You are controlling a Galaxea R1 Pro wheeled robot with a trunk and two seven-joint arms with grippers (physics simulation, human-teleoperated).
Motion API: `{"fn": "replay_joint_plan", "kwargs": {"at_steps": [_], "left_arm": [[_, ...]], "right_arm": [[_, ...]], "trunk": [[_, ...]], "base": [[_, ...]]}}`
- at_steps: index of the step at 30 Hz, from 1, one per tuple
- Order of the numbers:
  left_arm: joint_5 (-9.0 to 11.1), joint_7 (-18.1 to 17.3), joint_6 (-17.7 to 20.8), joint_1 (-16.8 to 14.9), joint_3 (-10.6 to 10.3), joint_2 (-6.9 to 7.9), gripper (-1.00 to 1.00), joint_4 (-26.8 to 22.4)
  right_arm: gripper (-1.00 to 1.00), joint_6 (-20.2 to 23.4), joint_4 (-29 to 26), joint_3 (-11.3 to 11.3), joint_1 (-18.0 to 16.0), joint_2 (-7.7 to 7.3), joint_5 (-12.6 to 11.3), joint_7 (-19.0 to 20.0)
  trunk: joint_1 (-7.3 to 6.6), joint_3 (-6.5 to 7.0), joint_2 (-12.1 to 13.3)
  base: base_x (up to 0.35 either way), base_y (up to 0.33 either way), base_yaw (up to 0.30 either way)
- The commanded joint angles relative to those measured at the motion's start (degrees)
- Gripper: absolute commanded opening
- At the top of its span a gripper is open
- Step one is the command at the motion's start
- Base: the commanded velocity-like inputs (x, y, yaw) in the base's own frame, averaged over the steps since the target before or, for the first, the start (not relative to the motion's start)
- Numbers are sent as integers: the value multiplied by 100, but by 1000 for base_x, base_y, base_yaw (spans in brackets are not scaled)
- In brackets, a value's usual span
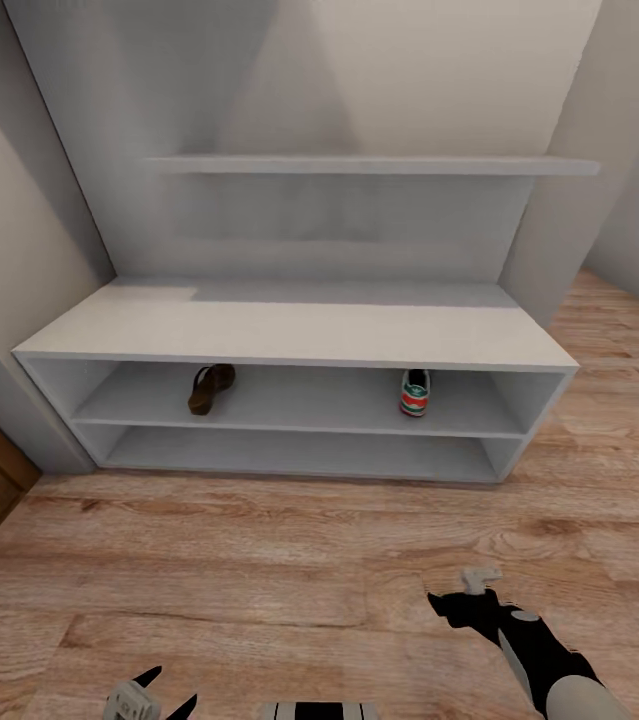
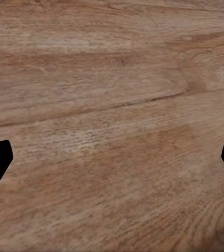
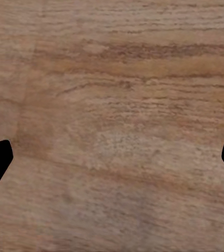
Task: Pick up the two gym shoes and the two sandals from the corridor floor and place them onto the hallstand (shoe rack) in the corridor, making sure they are on the rack and not on the floor. Arrange them so the two gym shoes are next to each other and the two sandals are next to each other.
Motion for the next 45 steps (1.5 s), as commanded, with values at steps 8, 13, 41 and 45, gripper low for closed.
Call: {"fn": "replay_joint_plan", "kwargs": {"at_steps": [8, 13, 41, 45], "left_arm": [[30, -20, 12, -4, 21, 4, 100, 8], [30, 20, 14, -4, 22, -5, 100, 10], [38, 506, 6, -4, 32, -52, 100, 17], [45, 509, 9, -4, 135, -50, 100, 17]], "right_arm": [[100, -623, 619, -49, 243, -414, 23, 242], [100, -1015, 999, -49, 358, -573, 19, 265], [100, -2011, 1391, -45, 652, -595, 12, 219], [100, -2011, 1387, -56, 677, -625, 1, 209]], "trunk": [[-12, 84, 4], [-24, 195, 10], [-562, 715, 978], [-650, 787, 1139]], "base": [[0, 0, 0], [0, 0, 0], [0, 0, 0], [0, 0, -34]]}}
